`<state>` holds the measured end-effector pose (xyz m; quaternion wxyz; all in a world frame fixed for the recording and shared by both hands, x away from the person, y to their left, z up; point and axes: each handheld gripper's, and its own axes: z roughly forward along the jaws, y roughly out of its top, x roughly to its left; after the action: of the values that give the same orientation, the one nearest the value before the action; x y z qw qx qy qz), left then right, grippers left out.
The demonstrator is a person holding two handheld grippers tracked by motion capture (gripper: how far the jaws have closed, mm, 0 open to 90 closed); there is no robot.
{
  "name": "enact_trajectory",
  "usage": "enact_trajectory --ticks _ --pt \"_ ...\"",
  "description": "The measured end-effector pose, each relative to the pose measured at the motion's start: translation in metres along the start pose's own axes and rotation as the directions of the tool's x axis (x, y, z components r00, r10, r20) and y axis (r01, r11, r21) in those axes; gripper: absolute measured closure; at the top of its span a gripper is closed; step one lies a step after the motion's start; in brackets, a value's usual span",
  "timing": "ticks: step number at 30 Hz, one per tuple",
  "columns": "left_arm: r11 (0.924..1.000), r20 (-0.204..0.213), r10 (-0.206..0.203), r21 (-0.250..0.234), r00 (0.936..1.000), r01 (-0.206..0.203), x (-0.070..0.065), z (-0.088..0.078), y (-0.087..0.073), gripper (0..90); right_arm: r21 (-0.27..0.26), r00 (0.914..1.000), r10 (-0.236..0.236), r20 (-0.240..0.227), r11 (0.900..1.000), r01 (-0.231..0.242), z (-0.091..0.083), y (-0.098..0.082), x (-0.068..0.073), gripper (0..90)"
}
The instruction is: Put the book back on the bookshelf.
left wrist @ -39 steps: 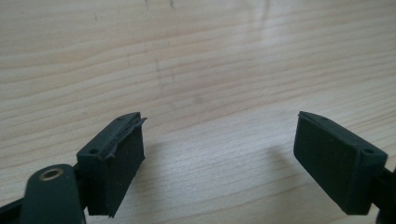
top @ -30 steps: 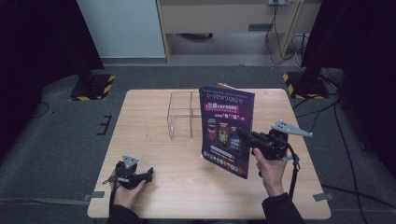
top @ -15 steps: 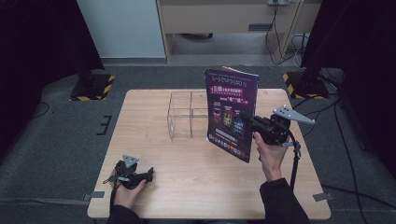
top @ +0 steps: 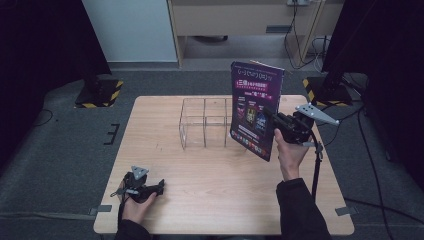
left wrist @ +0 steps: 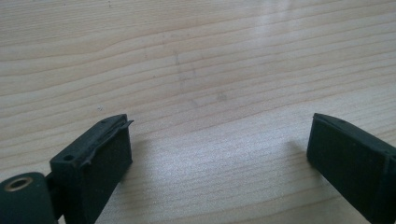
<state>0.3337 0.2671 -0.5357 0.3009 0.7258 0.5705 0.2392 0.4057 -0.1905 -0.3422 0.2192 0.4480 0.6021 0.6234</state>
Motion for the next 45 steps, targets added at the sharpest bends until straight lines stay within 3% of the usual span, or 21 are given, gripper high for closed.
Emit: enact_trajectory --ticks 13,28,36,45 --pt "1.0 0.0 0.0 -0.001 1.0 0.0 0.0 0.0 0.0 5.7 -0.021 0.9975 0.009 0.07 1.0 -0.008 0.027 -0.011 -0.004 84.4" --pt "1.0 0.0 0.0 -0.001 1.0 0.0 0.0 0.0 0.0 5.7 0.015 0.9925 0.004 0.122 1.0 -0.006 0.058 -0.04 -0.001 84.4" --pt "1.0 0.0 0.0 -0.002 1.0 0.0 0.0 0.0 0.0 5.7 0.011 0.9894 -0.013 0.145 1.0 0.011 0.063 -0.058 0.0 84.4" --pt "1.0 0.0 0.0 -0.001 1.0 0.0 0.0 0.0 0.0 5.7 -0.017 0.9893 -0.049 0.137 0.999 0.052 0.057 -0.073 0.005 84.2"
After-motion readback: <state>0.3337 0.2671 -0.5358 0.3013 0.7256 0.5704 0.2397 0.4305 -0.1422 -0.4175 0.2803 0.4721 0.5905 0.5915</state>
